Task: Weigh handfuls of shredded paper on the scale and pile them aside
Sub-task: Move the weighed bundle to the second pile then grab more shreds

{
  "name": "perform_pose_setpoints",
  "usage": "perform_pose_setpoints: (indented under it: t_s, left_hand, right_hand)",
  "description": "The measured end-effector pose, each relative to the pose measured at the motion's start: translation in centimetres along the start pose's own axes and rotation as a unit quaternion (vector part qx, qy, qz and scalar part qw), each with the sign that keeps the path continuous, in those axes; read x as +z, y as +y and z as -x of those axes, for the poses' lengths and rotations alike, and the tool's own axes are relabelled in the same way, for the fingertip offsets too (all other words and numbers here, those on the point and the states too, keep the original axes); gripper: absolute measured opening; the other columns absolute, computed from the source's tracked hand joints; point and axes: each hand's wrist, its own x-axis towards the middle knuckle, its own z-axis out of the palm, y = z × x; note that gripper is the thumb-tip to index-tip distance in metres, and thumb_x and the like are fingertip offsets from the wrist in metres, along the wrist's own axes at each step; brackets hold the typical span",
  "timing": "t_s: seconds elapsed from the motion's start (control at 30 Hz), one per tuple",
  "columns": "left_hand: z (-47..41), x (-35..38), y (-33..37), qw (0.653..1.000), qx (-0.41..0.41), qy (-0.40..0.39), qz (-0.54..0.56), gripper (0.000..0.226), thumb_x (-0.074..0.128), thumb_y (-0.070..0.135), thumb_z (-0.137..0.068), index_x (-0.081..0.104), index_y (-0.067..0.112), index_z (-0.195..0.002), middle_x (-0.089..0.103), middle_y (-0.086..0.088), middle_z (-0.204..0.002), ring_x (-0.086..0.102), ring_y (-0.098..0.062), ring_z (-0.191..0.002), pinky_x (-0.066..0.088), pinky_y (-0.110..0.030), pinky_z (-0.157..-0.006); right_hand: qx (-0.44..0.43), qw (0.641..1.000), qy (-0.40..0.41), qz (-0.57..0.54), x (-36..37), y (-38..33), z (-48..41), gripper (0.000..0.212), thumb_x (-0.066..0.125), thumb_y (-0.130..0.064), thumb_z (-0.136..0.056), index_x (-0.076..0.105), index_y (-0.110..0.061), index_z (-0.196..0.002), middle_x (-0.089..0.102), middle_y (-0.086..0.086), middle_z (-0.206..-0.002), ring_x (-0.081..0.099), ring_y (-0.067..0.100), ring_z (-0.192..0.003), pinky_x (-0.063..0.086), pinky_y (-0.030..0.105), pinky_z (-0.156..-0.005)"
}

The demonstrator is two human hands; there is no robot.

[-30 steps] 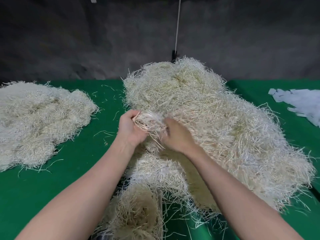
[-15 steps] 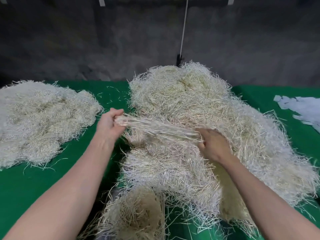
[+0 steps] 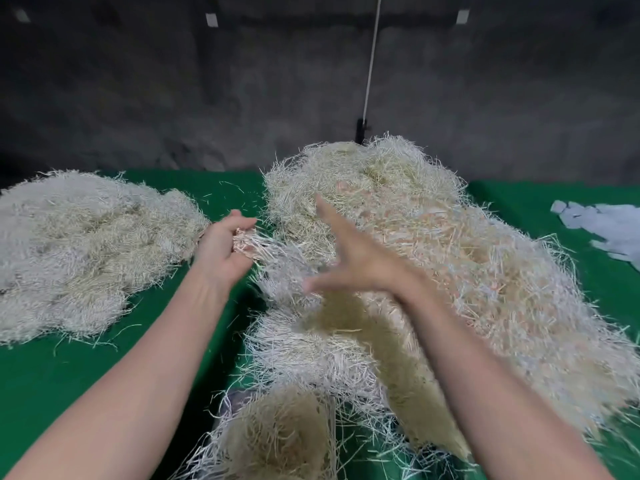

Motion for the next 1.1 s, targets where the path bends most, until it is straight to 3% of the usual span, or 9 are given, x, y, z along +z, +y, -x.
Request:
perform_pose_setpoints:
  t_s: [0.07, 0.13, 0.27, 0.3, 0.5, 0.63, 0.8, 0.97, 1.1]
  left_hand:
    - [-0.5, -0.4, 0.2, 0.997, -0.040, -0.060, 0.025, 0.037, 0.059, -0.002, -0.081, 0.054, 0.010, -0.116, 0.052, -0.003, -0.093, 0.047, -0.007, -0.060, 0.047, -0.021, -0.070]
    - [-1.5, -1.3, 0.4, 0.956, 0.048, -0.122, -0.261, 0.051, 0.074, 0.024, -0.068, 0.054, 0.016, -0.114, 0.055, 0.002, -0.091, 0.052, -0.007, -0.065, 0.048, -0.021, -0.063]
    - [-2.2, -3.2, -3.6, 0.547, 0.014, -0.234, -0.804, 0.064, 0.072, 0.055, -0.069, 0.053, 0.017, -0.117, 0.062, 0.008, -0.098, 0.053, 0.004, -0.072, 0.048, -0.014, -0.063]
    - [-2.1, -3.4, -4.2, 0.538, 0.007, -0.237, -0.809, 0.037, 0.069, 0.045, -0.080, 0.058, 0.013, -0.095, 0.059, 0.007, -0.078, 0.049, 0.001, -0.058, 0.042, -0.013, -0.051]
    - [-3.8, -4.2, -1.4, 0.971, -0.071, -0.148, -0.171, 0.012, 0.056, 0.011, -0.075, 0.053, 0.011, -0.064, 0.054, -0.005, -0.059, 0.050, -0.011, -0.053, 0.051, -0.024, -0.063]
    - [-4.3, -4.0, -0.4, 0.991, -0.061, -0.049, 0.110, 0.012, 0.059, 0.012, -0.074, 0.053, 0.010, -0.084, 0.064, -0.005, -0.070, 0.061, -0.017, -0.063, 0.050, -0.035, -0.087]
    - [-4.0, -4.1, 0.2, 0.998, 0.006, 0.019, 0.068, 0.021, 0.050, 0.008, -0.093, 0.046, 0.017, -0.074, 0.053, 0.004, -0.052, 0.050, -0.002, -0.033, 0.043, -0.014, -0.037]
    - [-3.8, -2.7, -1.9, 0.999, -0.043, 0.001, 0.034, 0.027, 0.055, 0.013, -0.089, 0.046, 0.017, -0.064, 0.040, 0.008, -0.042, 0.036, -0.005, -0.034, 0.030, -0.014, -0.035]
    - [-2.8, -1.0, -0.9, 0.992, -0.038, -0.066, 0.102, 0.022, 0.064, 0.024, -0.073, 0.044, 0.018, -0.065, 0.033, 0.007, -0.044, 0.033, -0.010, -0.039, 0.038, -0.017, -0.047]
  right_hand:
    - [0.019, 0.997, -0.069, 0.008, 3.9, -0.2, -1.5, 0.098, 0.074, -0.024, -0.075, 0.010, -0.027, -0.149, 0.044, -0.001, -0.140, 0.040, 0.015, -0.130, 0.029, 0.039, -0.113]
    - [0.052, 0.998, -0.034, 0.015, 6.9, 1.6, -2.7, 0.050, 0.059, -0.001, -0.086, 0.045, -0.015, -0.132, 0.060, 0.002, -0.115, 0.059, 0.018, -0.107, 0.051, 0.031, -0.091]
    - [0.042, 0.992, 0.090, -0.084, 5.8, 3.2, -4.6, 0.032, 0.050, 0.011, -0.080, 0.060, -0.017, -0.091, 0.061, 0.001, -0.109, 0.058, 0.011, -0.095, 0.049, 0.020, -0.076]
    - [0.030, 0.994, 0.077, -0.073, 5.8, 3.2, -4.6, 0.032, 0.051, 0.010, -0.079, 0.061, -0.018, -0.092, 0.061, 0.005, -0.115, 0.057, 0.016, -0.104, 0.048, 0.029, -0.090]
    - [0.096, 0.993, 0.062, -0.027, 5.1, 9.6, -2.3, 0.012, 0.056, -0.021, -0.094, 0.064, -0.012, -0.097, 0.061, 0.012, -0.119, 0.053, 0.019, -0.096, 0.042, 0.032, -0.087]
    - [0.147, 0.987, 0.070, -0.005, 5.7, 12.7, -0.4, 0.014, 0.052, -0.023, -0.096, 0.057, -0.018, -0.084, 0.059, 0.002, -0.095, 0.052, 0.018, -0.083, 0.041, 0.029, -0.074]
    - [0.187, 0.982, 0.032, 0.016, 5.2, 13.4, 1.5, 0.008, 0.052, -0.014, -0.094, 0.053, -0.022, -0.093, 0.057, 0.000, -0.095, 0.052, 0.017, -0.086, 0.047, 0.027, -0.074]
    - [0.024, 0.998, 0.009, 0.056, 1.5, 4.9, -1.0, 0.086, 0.072, -0.018, -0.075, 0.023, -0.024, -0.146, 0.031, -0.001, -0.149, 0.028, 0.018, -0.138, 0.023, 0.040, -0.115]
    - [-0.027, 0.988, -0.036, -0.147, 3.0, -0.5, -1.6, 0.119, 0.080, -0.036, -0.066, -0.006, -0.037, -0.148, 0.006, -0.011, -0.157, 0.013, 0.008, -0.138, 0.014, 0.029, -0.109]
